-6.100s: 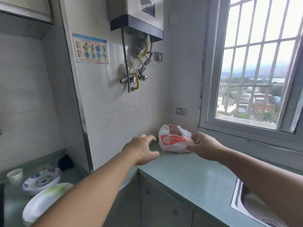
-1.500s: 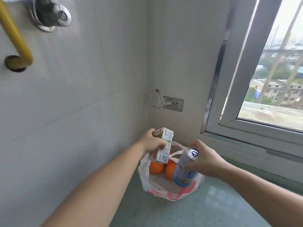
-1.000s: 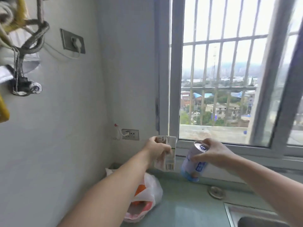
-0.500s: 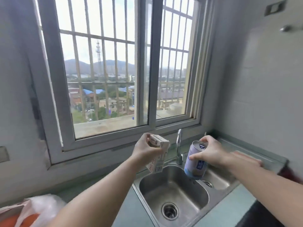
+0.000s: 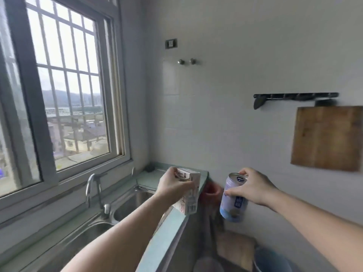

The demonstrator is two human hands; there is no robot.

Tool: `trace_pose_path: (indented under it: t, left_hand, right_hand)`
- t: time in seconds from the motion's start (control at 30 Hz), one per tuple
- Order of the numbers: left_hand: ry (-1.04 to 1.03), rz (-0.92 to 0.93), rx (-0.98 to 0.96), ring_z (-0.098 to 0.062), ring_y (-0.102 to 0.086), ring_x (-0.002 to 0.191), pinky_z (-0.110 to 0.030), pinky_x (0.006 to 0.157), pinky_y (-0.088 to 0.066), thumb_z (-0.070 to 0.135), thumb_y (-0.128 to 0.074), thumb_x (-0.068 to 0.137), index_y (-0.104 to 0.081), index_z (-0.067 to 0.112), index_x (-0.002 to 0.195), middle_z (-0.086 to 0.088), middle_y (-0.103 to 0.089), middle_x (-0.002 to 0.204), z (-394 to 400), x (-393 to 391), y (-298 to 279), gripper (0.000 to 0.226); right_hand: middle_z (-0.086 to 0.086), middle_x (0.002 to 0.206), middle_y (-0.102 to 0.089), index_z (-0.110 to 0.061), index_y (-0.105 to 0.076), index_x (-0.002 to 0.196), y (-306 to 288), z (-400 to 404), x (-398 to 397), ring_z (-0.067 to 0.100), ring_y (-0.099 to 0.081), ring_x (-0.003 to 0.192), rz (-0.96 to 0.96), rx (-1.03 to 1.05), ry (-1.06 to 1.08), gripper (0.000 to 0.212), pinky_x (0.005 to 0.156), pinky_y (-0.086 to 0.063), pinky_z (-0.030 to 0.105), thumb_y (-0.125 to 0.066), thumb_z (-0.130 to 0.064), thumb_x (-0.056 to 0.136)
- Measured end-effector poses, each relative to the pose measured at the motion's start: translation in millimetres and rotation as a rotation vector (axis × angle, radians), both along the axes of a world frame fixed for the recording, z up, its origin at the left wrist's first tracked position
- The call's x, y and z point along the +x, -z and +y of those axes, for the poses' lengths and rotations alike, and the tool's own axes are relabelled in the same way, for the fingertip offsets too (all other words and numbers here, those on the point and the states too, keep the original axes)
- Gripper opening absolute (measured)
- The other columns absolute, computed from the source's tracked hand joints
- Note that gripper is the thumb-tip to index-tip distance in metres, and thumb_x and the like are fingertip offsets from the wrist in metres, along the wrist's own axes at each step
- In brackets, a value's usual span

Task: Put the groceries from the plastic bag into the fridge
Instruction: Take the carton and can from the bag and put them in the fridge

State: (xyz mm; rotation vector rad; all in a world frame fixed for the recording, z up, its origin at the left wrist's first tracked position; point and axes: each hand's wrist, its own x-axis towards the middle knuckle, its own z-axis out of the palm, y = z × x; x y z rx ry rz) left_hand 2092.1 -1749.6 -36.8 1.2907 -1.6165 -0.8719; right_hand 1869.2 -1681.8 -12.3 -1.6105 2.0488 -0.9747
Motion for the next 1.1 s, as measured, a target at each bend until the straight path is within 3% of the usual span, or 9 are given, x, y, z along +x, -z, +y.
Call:
trace_pose_path:
  t: [0.17,0.3,0.47,0.6,0.77,0.93,1.1]
  left_hand:
    - [0.177,-0.008,-0.034,-0.013,-0.063,0.084,-0.026,0.069,-0.048,0.027,-0.079,0.065,-0.059,0.023,0.1,0.004,-0.068,0.093,11,-141,-6,0.04]
    - [0.362,0.002,-0.017,-0.012,-0.063,0.086,-0.027,0.072,-0.05,0.036,-0.072,0.05,-0.058,0.02,0.108,0.008,-0.065,0.093,24,-242,-11,0.061]
    - [0.571,0.003,-0.009,-0.007,-0.06,0.081,-0.022,0.062,-0.045,0.032,-0.077,0.055,-0.057,0.02,0.106,0.009,-0.063,0.093,37,-350,-17,0.056]
    - [0.736,0.02,0.001,-0.009,-0.062,0.084,-0.024,0.065,-0.046,0.037,-0.074,0.049,-0.057,0.019,0.104,0.004,-0.065,0.097,40,-431,-16,0.06]
    - [0.941,0.066,0.0,-0.003,-0.061,0.08,-0.019,0.062,-0.044,0.039,-0.086,0.068,-0.057,0.02,0.096,0.009,-0.065,0.092,34,-518,-17,0.044]
    - [1.118,0.097,0.035,-0.008,-0.066,0.09,-0.026,0.078,-0.053,0.043,-0.088,0.063,-0.057,0.02,0.105,0.007,-0.067,0.099,20,-594,-24,0.058]
    - [1.255,0.097,0.048,-0.011,-0.065,0.091,-0.031,0.084,-0.054,0.036,-0.088,0.065,-0.055,0.021,0.104,0.006,-0.066,0.099,26,-660,-29,0.053]
  right_hand:
    - [-0.006,0.089,-0.062,-0.025,-0.053,0.091,-6,50,-128,0.013,-0.06,0.078,0.076,-0.041,0.15,0.053,0.059,-0.047,0.027,-0.084,-0.042,0.052]
    - [-0.004,0.089,-0.062,-0.022,-0.051,0.09,-5,91,-211,0.014,-0.06,0.076,0.058,-0.039,0.303,0.051,0.054,-0.045,0.026,-0.083,-0.041,0.054]
    - [-0.002,0.09,-0.062,-0.021,-0.051,0.089,-4,132,-292,0.015,-0.061,0.076,0.038,-0.018,0.478,0.052,0.055,-0.047,0.026,-0.083,-0.039,0.052]
    - [-0.002,0.09,-0.063,-0.021,-0.053,0.088,-4,158,-344,0.015,-0.06,0.074,0.048,-0.009,0.63,0.05,0.057,-0.046,0.025,-0.082,-0.037,0.051]
    - [0.0,0.09,-0.064,-0.019,-0.053,0.089,-11,173,-398,0.012,-0.056,0.068,0.058,0.015,0.828,0.051,0.055,-0.043,0.024,-0.083,-0.037,0.052]
    - [0.005,0.092,-0.064,-0.014,-0.055,0.093,-20,175,-438,0.014,-0.057,0.07,0.047,-0.015,1.017,0.054,0.057,-0.044,0.025,-0.086,-0.034,0.053]
    - [0.002,0.091,-0.065,-0.014,-0.054,0.094,-33,187,-464,0.01,-0.06,0.073,0.069,0.008,1.161,0.051,0.052,-0.041,0.023,-0.085,-0.035,0.059]
